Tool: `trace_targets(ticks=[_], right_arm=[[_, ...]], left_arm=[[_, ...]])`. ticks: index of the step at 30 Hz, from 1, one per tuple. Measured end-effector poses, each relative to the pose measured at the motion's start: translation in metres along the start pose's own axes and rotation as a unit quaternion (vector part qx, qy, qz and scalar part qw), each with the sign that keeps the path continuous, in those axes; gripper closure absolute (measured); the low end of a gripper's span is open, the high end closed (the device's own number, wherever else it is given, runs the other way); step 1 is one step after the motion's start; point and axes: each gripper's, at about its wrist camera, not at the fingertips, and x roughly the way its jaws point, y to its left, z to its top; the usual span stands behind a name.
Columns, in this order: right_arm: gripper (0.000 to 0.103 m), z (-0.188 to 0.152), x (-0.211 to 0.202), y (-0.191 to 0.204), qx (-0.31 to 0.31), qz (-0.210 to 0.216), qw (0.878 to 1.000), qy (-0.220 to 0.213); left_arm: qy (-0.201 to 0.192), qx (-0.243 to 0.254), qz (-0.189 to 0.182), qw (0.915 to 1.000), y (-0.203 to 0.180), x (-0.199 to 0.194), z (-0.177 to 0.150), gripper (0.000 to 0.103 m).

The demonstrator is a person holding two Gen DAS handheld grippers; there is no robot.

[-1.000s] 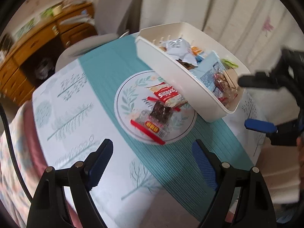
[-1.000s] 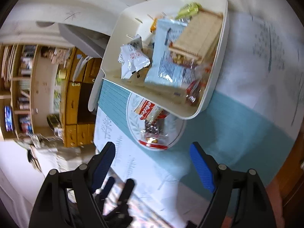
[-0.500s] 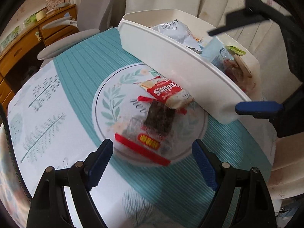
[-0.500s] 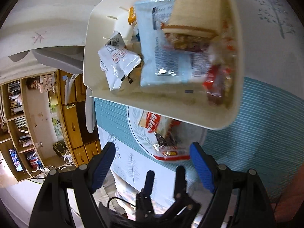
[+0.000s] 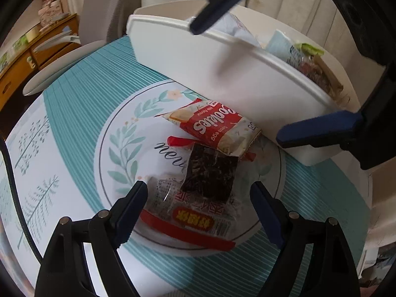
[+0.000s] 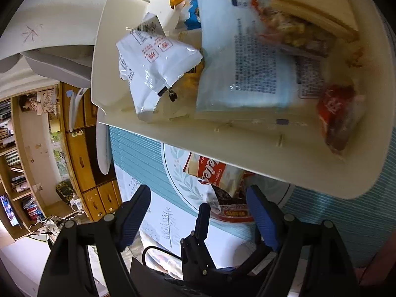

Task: Organize snacks
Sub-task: 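Withdraw both tools and move toward the cookie pack and brown bag, then grasp the dark brown red-labelled bag with the left tool while the right tool grasps the red cookie pack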

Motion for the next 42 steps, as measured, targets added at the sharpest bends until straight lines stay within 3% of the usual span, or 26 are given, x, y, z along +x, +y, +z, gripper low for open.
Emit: trace_targets(ticks=[5,17,18,19,24,34,42], right_arm=[[0.023,0.003,0.008,0.006,0.006,-0.016,1.000,0.002],[0.023,0.013,0.008,0.002,0.030,-0.042,0.999,0.003],[0.023,0.013,0.008,0.001,0.031,-0.043,0.999,0.002],[0.023,0.013,0.008,0.001,0.031,-0.044,0.999,0.002],[0.023,0.012,0.008,0.003,0.026,-0.053,0.998,0.000],[0.023,0.002,0.021,0.016,0.018,-0.067,0.998,0.007],[0.023,-0.001,0.029,0.022,0.015,-0.079,0.997,0.003]], left_arm=[[-0.003,0.010,0.006,0.9999,0.003,0.007,0.005,0.023],[-0.022,0.028,-0.010,0.9993,0.016,0.006,0.008,0.050],[-0.022,0.028,-0.011,0.9993,0.016,0.002,0.005,0.056],[-0.022,0.029,-0.006,0.9993,0.017,0.001,0.004,0.068],[-0.007,-0.002,-0.024,0.9997,0.039,-0.004,0.005,0.081],[0.004,-0.020,-0.025,0.9995,0.058,-0.008,-0.002,0.082],[0.007,-0.063,-0.006,0.9979,0.087,-0.015,-0.011,0.083]])
